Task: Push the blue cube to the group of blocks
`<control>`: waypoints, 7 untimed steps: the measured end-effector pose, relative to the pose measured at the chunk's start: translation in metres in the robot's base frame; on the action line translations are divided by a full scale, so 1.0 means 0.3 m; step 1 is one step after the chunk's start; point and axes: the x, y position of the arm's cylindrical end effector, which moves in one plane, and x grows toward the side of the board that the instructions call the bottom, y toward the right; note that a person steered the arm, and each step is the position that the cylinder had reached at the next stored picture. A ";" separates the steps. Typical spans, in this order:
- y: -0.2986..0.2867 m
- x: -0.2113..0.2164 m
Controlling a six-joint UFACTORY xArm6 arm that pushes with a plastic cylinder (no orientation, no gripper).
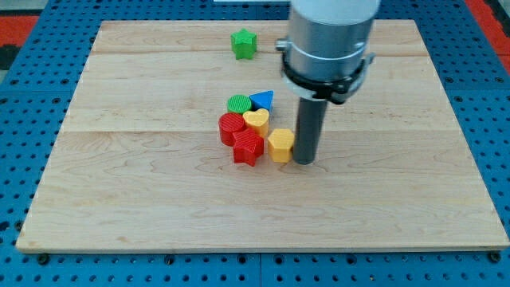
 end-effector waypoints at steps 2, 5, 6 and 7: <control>0.071 0.023; 0.294 -0.432; 0.293 -0.622; 0.218 -0.726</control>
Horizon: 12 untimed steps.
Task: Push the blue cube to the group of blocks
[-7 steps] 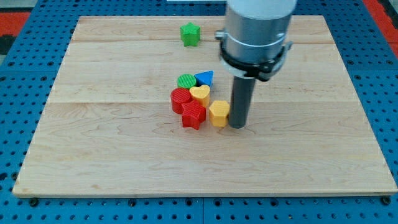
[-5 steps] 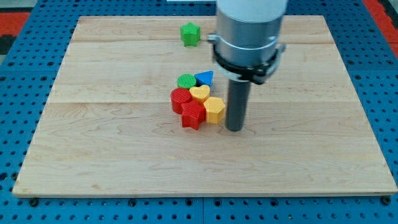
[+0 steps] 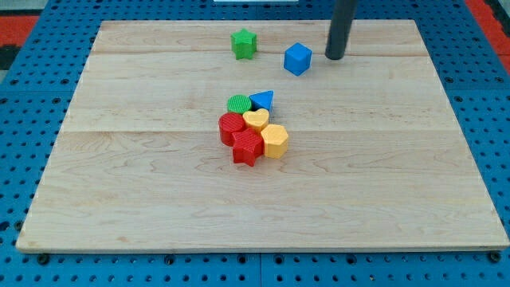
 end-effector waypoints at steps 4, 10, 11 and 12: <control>-0.161 -0.005; -0.228 0.051; -0.148 0.047; -0.108 0.241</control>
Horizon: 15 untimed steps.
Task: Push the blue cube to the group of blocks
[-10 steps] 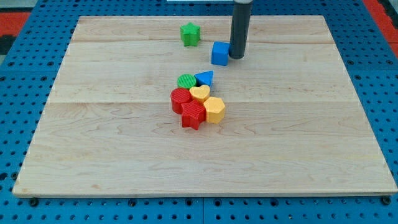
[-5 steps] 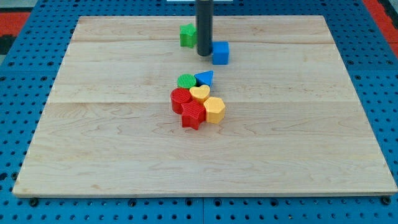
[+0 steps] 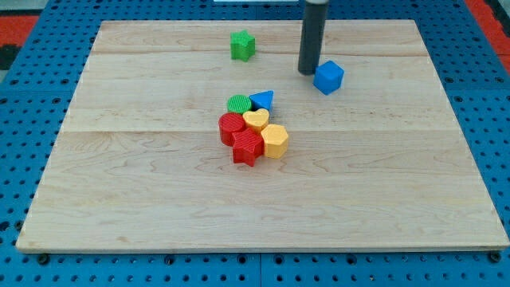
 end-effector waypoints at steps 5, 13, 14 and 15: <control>0.117 -0.053; 0.155 0.186; 0.204 0.243; 0.139 0.296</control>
